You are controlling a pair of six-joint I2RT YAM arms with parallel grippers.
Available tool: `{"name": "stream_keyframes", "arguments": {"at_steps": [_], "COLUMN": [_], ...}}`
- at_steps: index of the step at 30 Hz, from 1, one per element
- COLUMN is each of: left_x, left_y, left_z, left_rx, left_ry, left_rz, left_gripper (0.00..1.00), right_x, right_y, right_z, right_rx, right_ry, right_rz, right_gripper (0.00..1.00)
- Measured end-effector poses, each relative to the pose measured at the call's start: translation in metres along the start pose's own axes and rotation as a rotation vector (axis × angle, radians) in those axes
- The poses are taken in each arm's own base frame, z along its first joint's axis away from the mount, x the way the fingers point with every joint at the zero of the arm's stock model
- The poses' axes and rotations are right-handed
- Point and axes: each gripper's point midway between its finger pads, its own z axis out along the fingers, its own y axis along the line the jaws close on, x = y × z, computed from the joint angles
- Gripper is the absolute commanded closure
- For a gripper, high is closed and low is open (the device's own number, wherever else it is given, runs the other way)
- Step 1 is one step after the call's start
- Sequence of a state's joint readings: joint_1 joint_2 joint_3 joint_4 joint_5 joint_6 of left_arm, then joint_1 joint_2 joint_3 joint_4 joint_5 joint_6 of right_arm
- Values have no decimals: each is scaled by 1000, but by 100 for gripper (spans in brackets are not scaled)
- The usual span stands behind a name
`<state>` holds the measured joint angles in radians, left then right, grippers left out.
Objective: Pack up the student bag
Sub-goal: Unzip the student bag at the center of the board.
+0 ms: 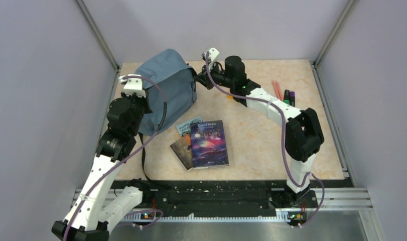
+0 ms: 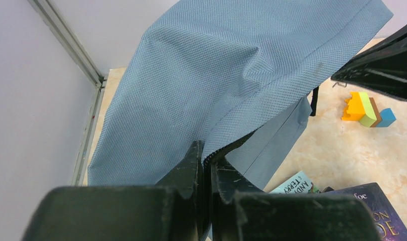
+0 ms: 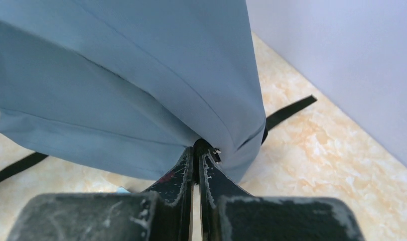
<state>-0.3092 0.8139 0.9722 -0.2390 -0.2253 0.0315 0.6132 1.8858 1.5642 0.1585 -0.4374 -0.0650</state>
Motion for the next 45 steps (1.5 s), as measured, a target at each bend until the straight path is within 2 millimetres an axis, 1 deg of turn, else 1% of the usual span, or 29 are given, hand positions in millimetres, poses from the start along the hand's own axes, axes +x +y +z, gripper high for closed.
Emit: {"name": "stream_keyframes", "arguments": {"at_steps": [8,14,18,21,26,30,32,33,34,36,38,40,42,45], "left_x": [0,0,0,1,1,1,1,1,1,1,0,0,-2,-12], "left_y": [0,0,0,0,0,-2,-4,-5,-5,-6,-6,-4,-2,3], "left_z": [0,0,0,1,1,1,1,1,1,0,0,-2,-7,-20], "left_rx": [1,0,-1,0,0,12,23,27,29,33,31,26,21,14], "left_ry": [0,0,0,2,3,3,3,3,2,2,1,0,-7,-43], "left_rz": [0,0,0,1,-1,-2,-3,-3,-3,-3,-1,4,9,13], "left_gripper": [100,100,100,100,100,100,100,100,97,87,71,57,45,32], "right_x": [-57,-87,-104,-111,-116,-114,-114,-113,-113,-114,-115,-113,-111,-113], "right_y": [11,25,41,63,112,149,164,167,168,169,166,162,160,156], "right_z": [-10,-13,-11,-8,-4,-2,-2,-2,-2,-2,-2,-6,-12,-16], "right_rx": [-2,-34,-68,-108,-203,-282,-317,-322,-324,-318,-299,-275,-253,-224], "right_ry": [-152,-223,-253,-264,-267,-265,-265,-265,-265,-266,-268,-265,-260,-263], "right_rz": [9,7,-6,-37,-106,-154,-162,-162,-162,-159,-156,-150,-145,-142], "right_gripper": [100,100,100,100,100,100,100,100,100,100,100,100,100,100]}}
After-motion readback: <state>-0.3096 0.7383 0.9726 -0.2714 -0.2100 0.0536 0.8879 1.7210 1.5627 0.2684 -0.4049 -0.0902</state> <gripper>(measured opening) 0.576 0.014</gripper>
